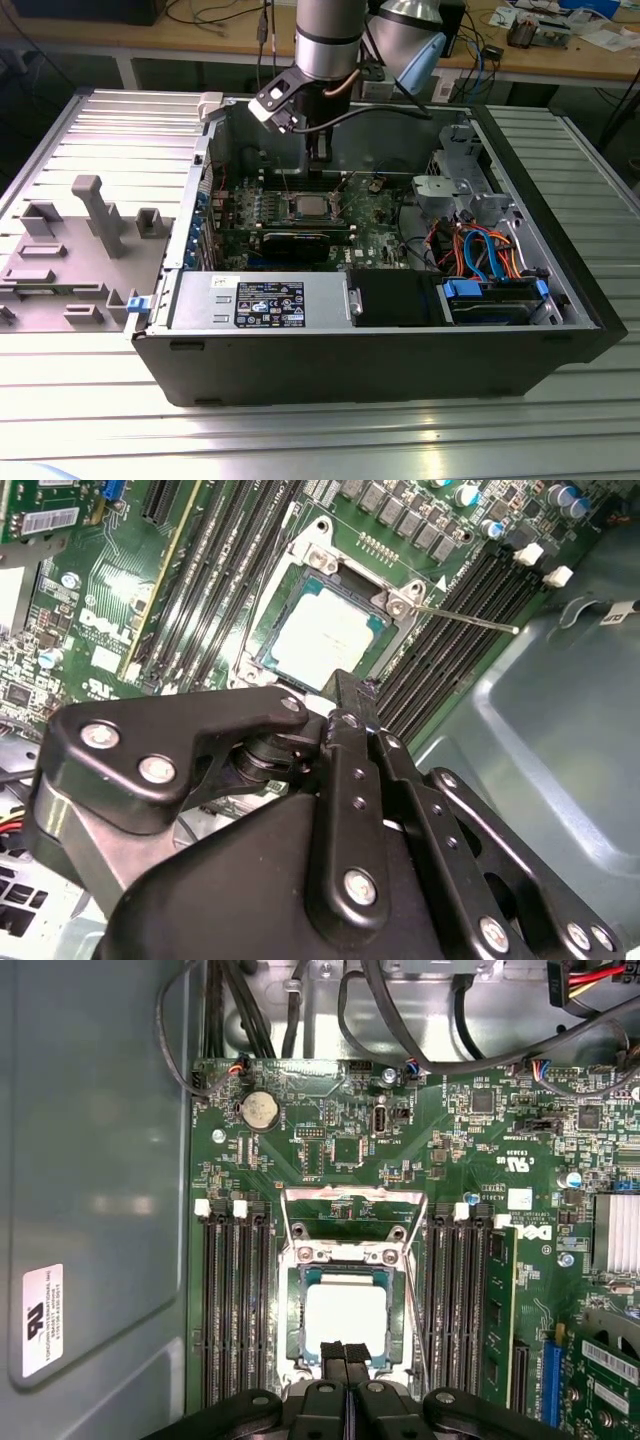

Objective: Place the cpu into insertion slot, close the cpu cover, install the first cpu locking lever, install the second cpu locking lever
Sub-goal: 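Close the cpu cover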

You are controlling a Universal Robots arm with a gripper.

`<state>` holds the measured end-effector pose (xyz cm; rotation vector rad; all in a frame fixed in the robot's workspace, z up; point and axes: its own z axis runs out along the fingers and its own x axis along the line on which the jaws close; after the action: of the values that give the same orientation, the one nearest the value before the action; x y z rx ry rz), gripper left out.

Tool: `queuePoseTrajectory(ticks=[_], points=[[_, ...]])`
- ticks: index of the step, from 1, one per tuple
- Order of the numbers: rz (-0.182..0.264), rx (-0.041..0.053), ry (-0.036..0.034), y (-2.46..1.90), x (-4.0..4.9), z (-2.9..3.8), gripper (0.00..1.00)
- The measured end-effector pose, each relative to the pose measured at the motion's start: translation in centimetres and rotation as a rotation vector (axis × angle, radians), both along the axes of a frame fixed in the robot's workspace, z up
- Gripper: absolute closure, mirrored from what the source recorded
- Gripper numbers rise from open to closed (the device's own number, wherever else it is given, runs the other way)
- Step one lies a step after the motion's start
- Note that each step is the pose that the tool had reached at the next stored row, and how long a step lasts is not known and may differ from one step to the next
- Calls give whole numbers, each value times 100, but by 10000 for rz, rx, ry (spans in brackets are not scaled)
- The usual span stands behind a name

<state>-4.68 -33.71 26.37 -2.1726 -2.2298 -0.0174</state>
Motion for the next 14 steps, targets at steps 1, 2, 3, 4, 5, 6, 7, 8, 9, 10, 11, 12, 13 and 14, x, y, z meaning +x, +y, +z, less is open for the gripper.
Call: queuePoseTrajectory(ticks=[1, 2, 3, 4, 5, 6, 7, 8, 9, 10, 11, 12, 13, 14], points=[[0, 0, 0, 0, 0, 4, 89], [0, 0, 0, 0, 0, 13, 89], [0, 0, 0, 0, 0, 18, 89], [0, 0, 0, 0, 0, 23, 89], [0, 3, -2, 0, 0, 24, 89], [0, 3, -2, 0, 0, 25, 89], [0, 0, 0, 0, 0, 27, 89], [0, -1, 0, 0, 0, 27, 89], [0, 0, 0, 0, 0, 27, 89], [1, 0, 0, 0, 1, 28, 89], [2, -2, 1, 0, 11, 29, 89], [1, -3, 2, -1, 18, 29, 89], [1, -2, 1, 0, 27, 29, 89], [1, 0, 0, 0, 33, 28, 89]])
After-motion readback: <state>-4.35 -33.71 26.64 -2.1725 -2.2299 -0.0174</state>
